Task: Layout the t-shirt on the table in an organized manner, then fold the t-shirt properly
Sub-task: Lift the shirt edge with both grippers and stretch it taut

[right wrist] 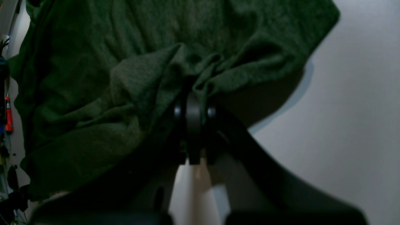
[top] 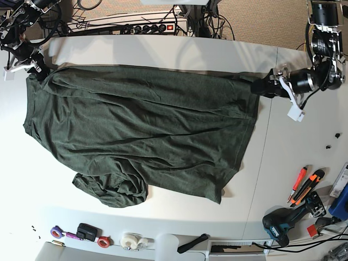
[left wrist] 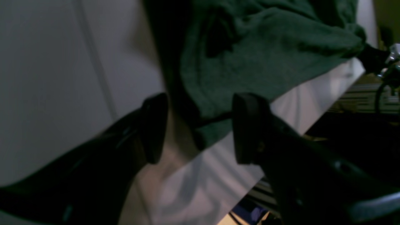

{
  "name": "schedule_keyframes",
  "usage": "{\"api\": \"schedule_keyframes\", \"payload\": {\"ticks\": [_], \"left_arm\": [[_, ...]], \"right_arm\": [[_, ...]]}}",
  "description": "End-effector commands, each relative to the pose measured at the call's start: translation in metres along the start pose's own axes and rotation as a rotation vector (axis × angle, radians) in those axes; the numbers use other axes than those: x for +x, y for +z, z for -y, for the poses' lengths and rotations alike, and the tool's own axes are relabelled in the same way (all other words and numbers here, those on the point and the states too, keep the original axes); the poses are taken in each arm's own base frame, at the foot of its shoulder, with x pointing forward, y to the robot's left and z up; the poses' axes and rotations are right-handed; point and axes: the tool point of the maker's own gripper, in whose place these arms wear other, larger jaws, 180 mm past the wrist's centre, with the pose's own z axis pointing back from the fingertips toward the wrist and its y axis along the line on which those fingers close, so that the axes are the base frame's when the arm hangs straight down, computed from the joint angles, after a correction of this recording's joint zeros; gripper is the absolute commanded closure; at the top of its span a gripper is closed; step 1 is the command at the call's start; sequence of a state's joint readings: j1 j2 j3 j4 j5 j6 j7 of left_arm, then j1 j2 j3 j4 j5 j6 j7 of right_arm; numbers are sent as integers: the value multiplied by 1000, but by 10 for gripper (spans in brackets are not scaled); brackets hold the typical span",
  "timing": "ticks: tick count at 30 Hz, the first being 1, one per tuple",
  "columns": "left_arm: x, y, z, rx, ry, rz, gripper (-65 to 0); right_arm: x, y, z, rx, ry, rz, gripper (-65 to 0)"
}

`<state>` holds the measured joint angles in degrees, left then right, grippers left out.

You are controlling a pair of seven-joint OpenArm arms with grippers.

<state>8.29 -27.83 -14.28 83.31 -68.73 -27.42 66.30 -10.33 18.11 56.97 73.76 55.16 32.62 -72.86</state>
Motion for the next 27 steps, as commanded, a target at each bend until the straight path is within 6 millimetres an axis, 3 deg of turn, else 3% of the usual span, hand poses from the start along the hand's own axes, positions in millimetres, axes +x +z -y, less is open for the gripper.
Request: {"api": "schedule_keyframes", "payload": {"ticks": [1, 3, 5, 7, 8, 9, 17, 27], "left_arm": [[-9, 2, -4, 20, 1, -39, -348], [-19, 1, -3, 18, 17, -52, -345], [-25, 1, -3, 18, 27, -60, -295], [-27, 0, -3, 17, 31, -61, -149], [-26, 0, -3, 17, 31, -60, -39], [-26, 1, -3, 17, 29, -58, 0], [-39, 7, 9, -48, -17, -57, 0], [-57, 49, 1, -43, 58, 33, 0]], "right_arm": [[3, 6, 6, -30, 31, -23, 0], [3, 6, 6, -29, 31, -25, 0], [3, 6, 6, -30, 31, -25, 0], [3, 6, 5, -29, 31, -27, 0], [1, 6, 5, -26, 42, -36, 0], [-1, 6, 4, -18, 64, -47, 0], [-5, 13, 1, 19, 117, -83, 0], [12, 36, 18, -32, 131, -52, 0]]}}
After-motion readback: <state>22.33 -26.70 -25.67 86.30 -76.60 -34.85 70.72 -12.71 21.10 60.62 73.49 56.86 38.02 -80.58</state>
